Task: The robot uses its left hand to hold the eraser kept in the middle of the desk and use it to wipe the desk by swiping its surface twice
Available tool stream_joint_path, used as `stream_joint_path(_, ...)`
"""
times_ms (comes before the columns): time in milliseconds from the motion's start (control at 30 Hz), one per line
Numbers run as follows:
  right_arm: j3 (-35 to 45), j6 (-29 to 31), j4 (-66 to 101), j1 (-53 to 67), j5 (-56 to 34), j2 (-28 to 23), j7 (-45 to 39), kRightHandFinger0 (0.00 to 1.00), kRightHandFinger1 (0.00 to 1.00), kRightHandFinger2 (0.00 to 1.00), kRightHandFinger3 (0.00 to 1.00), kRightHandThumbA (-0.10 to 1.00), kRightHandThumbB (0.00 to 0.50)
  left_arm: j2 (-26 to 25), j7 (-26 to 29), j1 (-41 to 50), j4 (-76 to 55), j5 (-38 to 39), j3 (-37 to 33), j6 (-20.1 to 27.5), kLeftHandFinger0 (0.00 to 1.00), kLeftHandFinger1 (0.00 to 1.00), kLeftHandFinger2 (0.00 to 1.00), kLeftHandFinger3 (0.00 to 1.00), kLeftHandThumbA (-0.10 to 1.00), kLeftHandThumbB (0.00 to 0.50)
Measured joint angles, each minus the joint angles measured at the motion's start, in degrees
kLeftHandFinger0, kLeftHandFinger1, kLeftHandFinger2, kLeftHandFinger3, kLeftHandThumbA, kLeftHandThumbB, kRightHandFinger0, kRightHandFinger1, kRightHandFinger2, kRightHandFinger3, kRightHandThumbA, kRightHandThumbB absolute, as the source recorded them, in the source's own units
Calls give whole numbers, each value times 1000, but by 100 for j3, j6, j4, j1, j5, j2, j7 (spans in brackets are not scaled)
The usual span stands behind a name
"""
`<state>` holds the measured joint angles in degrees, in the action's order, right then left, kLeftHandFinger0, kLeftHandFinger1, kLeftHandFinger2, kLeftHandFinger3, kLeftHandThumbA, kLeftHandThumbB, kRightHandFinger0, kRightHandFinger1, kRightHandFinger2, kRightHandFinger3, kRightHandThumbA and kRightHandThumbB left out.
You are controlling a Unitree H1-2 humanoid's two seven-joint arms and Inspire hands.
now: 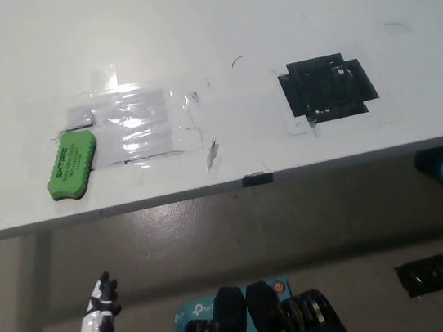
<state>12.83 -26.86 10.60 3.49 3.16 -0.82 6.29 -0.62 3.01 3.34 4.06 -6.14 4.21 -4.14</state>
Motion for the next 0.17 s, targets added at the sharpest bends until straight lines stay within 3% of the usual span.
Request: stream_joint_path(167, 3, 0, 0, 0, -11, 1, 0, 1000, 1000, 1000, 1000, 985, 1, 100, 6, -33, -20, 264, 264, -168, 1000, 1000, 1000, 1000, 1000, 147)
